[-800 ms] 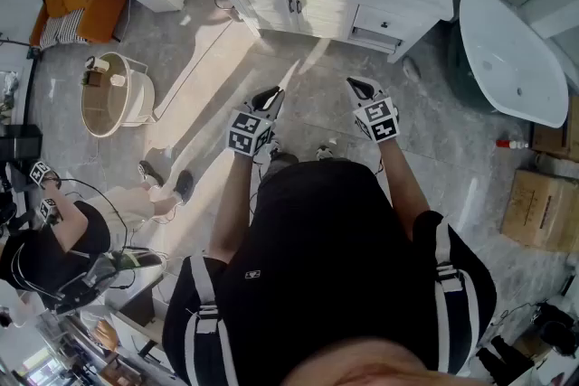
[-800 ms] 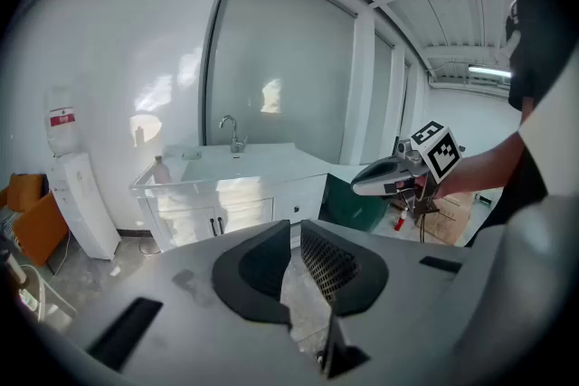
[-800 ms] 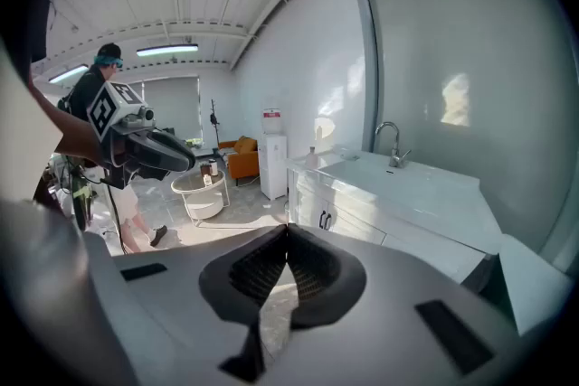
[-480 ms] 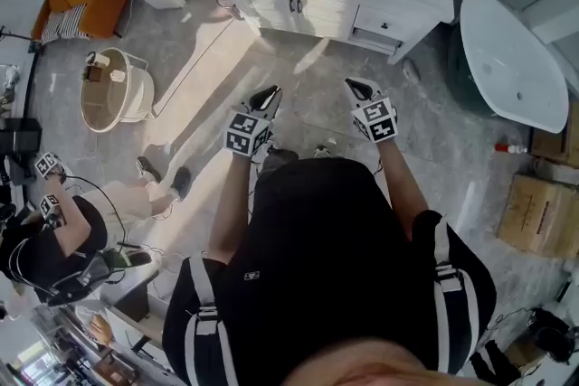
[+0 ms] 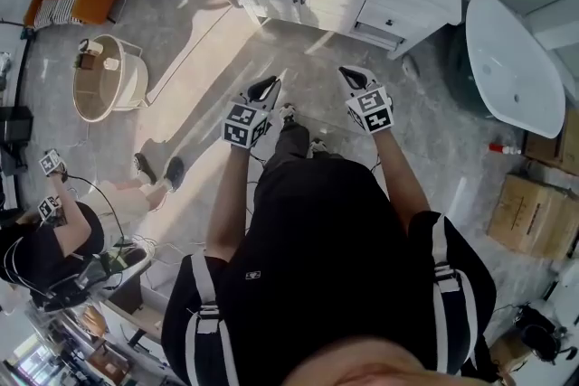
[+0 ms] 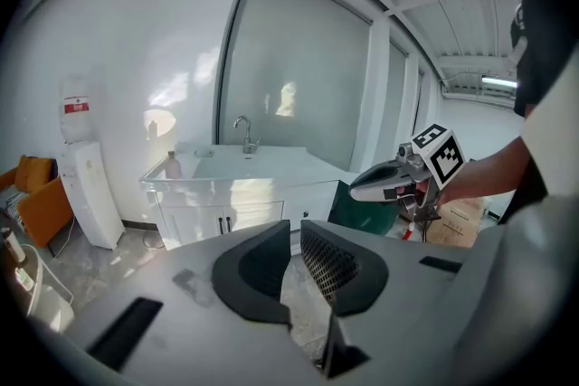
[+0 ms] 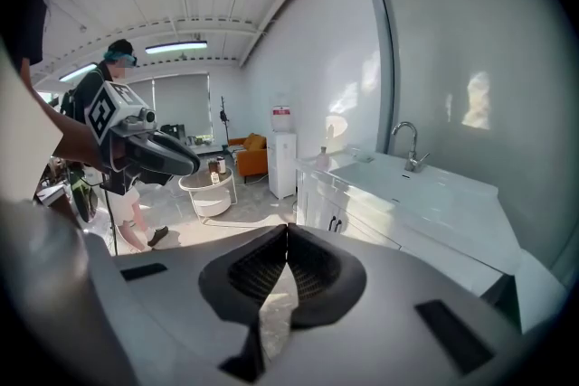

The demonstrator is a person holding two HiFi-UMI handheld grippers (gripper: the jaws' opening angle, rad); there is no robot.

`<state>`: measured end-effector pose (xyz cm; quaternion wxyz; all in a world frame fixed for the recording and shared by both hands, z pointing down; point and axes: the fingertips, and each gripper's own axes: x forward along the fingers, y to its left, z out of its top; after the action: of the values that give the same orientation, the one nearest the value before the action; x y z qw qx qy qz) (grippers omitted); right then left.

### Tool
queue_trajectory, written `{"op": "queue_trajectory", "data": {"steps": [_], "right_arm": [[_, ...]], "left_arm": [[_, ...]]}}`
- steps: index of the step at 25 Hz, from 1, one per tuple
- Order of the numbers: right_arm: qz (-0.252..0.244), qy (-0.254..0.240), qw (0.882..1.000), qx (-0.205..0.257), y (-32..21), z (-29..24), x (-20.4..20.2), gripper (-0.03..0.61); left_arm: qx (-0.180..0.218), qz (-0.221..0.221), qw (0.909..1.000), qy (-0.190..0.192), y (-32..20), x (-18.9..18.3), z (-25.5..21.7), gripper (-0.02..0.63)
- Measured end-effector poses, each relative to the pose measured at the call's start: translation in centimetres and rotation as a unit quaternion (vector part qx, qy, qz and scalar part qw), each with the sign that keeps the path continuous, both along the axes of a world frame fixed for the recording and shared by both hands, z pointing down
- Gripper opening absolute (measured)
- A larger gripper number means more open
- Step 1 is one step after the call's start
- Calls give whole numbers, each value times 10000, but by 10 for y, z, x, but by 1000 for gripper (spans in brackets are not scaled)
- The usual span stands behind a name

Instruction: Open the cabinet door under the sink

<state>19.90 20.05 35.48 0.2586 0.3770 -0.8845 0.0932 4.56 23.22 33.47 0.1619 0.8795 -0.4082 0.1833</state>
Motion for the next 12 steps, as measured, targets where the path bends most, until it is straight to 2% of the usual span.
{"op": "queue_trajectory", "data": {"steps": [4, 12], "right_arm": [[-110, 142, 9998, 15, -21, -1, -21, 60], [33, 430, 9987, -265, -82, 15, -43, 60]], "left_arm": [[-93, -106, 9996, 233, -29, -11, 10, 43], [-373, 5, 9980, 510, -93, -29, 33, 44]]}}
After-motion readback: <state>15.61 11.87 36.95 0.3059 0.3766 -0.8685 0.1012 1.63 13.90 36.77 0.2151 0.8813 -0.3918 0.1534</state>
